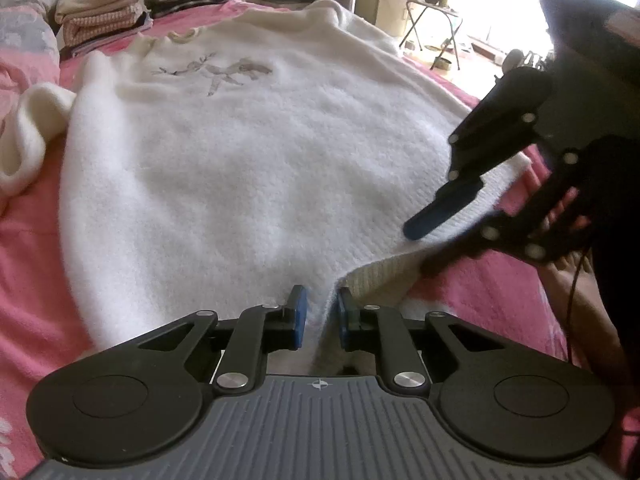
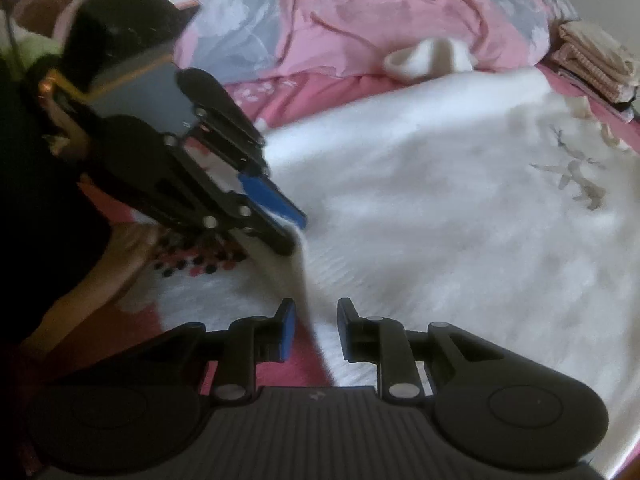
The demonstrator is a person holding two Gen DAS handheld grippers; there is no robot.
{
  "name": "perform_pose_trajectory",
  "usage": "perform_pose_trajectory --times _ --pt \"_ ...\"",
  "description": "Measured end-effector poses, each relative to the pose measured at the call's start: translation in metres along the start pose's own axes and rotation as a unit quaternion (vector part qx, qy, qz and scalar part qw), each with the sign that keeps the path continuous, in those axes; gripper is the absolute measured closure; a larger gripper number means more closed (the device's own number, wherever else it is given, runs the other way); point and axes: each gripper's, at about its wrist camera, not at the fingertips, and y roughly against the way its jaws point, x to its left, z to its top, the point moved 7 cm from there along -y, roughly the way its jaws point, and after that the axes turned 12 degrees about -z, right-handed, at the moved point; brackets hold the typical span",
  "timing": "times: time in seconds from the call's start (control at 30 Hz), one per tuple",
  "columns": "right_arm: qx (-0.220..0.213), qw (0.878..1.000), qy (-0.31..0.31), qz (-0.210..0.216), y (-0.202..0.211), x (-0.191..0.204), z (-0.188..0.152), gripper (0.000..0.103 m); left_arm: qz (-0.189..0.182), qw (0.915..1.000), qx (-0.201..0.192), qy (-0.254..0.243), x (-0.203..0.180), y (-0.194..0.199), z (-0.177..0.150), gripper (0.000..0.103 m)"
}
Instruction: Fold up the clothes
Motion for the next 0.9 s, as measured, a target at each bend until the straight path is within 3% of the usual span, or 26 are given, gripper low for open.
perform_pose_trajectory --times 0.07,0.17,0.3,0.37,0.5,0.57,0.6,0.67,0.73,0.83,0.9 --pt "0.0 1.0 -0.006 -0.007 -0.003 -0.004 0.002 0.1 -0.002 1.0 0.003 -0.007 -0.002 0.001 -0.002 0.087" --pt "-0.004 1.0 -0.004 -0.013 -0.002 -0.005 0.005 0.101 -0.01 0.9997 0.014 -0.019 -0.006 -0.001 -0.004 0.079" --pt "-0.001 1.0 0.001 -0.011 -0.003 -0.003 0.004 0.101 -0.012 0.9995 0.016 -0.023 -0.006 -0.005 -0.003 0.079" --pt "0.016 1.0 0.005 0.003 -0.006 -0.002 0.001 0.101 -0.004 0.9996 0.012 -0.027 -0.005 -0.005 0.0 0.094" --pt "0.024 0.999 0.019 -0.012 -0.007 -0.005 -0.003 0.101 0.044 0.997 -0.013 -0.062 -0.004 0.003 0.01 0.099" --pt "0.01 0.999 0.019 -0.05 -0.006 -0.012 0.0 0.101 0.099 0.9882 -0.047 -0.107 -0.008 0.014 0.02 0.1" --pt "-0.016 0.995 0.021 -0.091 -0.001 -0.019 0.007 0.101 0.13 0.9804 -0.067 -0.132 -0.01 0.02 0.026 0.1" --pt "-0.075 0.983 0.016 -0.166 0.014 -0.03 0.023 0.101 0.186 0.9577 -0.098 -0.197 -0.02 0.03 0.033 0.1" --pt "-0.118 0.97 0.018 -0.21 0.028 -0.036 0.032 0.101 0.215 0.9326 -0.081 -0.279 -0.033 0.023 0.028 0.1" --pt "-0.091 0.977 0.076 -0.179 0.013 -0.02 0.013 0.101 0.167 0.934 0.009 -0.316 -0.04 -0.004 -0.007 0.1" --pt "-0.071 0.975 0.133 -0.162 0.003 -0.002 -0.007 0.101 0.147 0.9297 0.041 -0.335 -0.047 -0.013 -0.028 0.1"
